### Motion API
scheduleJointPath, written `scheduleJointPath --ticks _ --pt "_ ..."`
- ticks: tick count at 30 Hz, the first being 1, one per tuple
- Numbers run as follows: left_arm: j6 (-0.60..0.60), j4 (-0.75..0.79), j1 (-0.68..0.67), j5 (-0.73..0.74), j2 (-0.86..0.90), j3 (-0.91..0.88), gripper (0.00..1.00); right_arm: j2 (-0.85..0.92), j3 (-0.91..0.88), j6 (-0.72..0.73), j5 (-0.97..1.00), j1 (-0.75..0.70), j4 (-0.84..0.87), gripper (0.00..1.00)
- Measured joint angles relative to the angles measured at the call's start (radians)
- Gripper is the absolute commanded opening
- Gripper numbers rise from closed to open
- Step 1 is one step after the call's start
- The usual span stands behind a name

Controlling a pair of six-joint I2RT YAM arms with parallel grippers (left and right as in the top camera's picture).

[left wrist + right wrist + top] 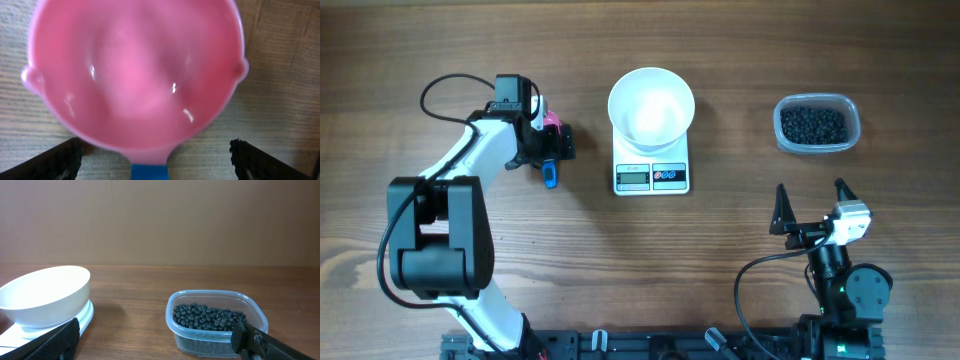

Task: Scoop item into bowl and weigh 150g on scale
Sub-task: 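Move the left gripper over the pink scoop and lower onto it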

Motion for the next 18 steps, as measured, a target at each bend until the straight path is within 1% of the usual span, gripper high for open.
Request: scheduleJointPath --ticks 2,3,4,6,8,9,11,12,13,17,18 --pt "0.000 0.008 0.000 -0.004 0.001 0.000 0.98 0.000 0.000 0.000 0.000 0.000 0.000 1.00" --pt "0.000 0.009 0.000 -0.005 0.002 0.000 0.90 0.000 0.000 0.000 0.000 0.000 0.000 1.00" --pt "0.000 0.010 0.000 -0.008 0.002 0.000 0.83 0.000 0.000 0.000 0.000 0.000 0.000 1.00" --pt "0.001 0.011 0.000 -0.008 0.003 0.000 0.74 0.000 0.000 0.000 0.000 0.000 0.000 1.00" --pt "-0.003 0.011 0.000 -0.011 0.005 0.000 0.72 0.000 0.000 0.000 0.000 0.000 0.000 1.00" --pt "0.001 0.012 0.000 -0.014 0.006 0.000 0.67 0.000 0.000 0.000 0.000 0.000 0.000 1.00" --pt "-0.002 0.013 0.000 -0.015 0.008 0.000 0.60 0.000 0.000 0.000 0.000 0.000 0.000 1.00" --pt "0.001 0.016 0.000 -0.015 0.008 0.000 0.52 0.000 0.000 0.000 0.000 0.000 0.000 1.00" --pt "0.002 0.015 0.000 -0.015 0.008 0.000 0.50 0.000 0.000 0.000 0.000 0.000 0.000 1.00" --pt "-0.021 0.015 0.000 -0.015 0.009 0.000 0.48 0.000 0.000 0.000 0.000 0.000 0.000 1.00" --pt "-0.038 0.013 0.000 -0.015 0.009 0.000 0.43 0.000 0.000 0.000 0.000 0.000 0.000 1.00"
